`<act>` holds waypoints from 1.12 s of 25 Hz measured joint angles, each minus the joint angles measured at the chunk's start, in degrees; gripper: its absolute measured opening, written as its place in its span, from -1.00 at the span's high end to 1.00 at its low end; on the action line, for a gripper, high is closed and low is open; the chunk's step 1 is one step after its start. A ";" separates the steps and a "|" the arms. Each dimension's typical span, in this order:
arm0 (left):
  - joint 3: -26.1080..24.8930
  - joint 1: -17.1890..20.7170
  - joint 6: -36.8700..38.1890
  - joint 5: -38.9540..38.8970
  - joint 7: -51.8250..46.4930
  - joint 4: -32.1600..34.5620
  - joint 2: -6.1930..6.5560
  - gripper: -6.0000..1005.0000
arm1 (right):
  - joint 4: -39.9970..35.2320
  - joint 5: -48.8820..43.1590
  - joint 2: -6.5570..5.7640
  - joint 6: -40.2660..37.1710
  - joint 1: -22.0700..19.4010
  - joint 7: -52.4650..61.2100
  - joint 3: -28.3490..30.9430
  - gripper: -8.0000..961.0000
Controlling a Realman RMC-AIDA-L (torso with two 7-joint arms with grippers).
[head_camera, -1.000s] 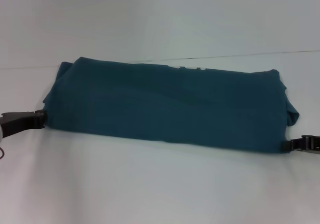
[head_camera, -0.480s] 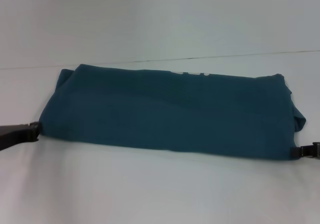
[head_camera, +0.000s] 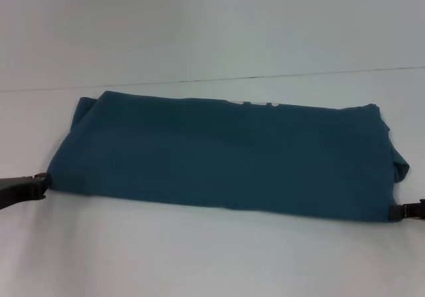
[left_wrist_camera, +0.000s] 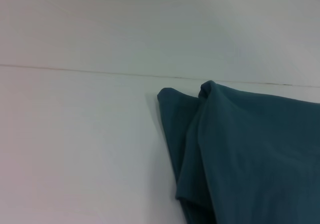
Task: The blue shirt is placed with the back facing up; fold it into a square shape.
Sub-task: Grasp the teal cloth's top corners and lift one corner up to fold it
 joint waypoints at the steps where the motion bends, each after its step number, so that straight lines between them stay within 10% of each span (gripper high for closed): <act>1: -0.07 0.05 0.17 0.00 0.00 0.05 -0.02 0.99 | -0.13 0.00 0.01 -0.01 -0.04 0.00 0.05 0.81; 11: -0.42 0.10 1.36 -0.04 -0.51 1.07 0.19 0.99 | -4.39 0.05 0.16 -1.89 -0.21 -0.30 4.46 0.74; 22: -1.19 -0.88 0.65 -0.04 -1.53 0.75 0.50 0.99 | -6.17 1.80 0.49 0.31 1.41 -1.57 10.59 0.23; 28: -1.93 -1.19 0.46 -0.04 -1.56 -0.10 0.59 0.99 | -5.62 3.21 0.95 2.28 2.90 -1.93 10.28 -0.50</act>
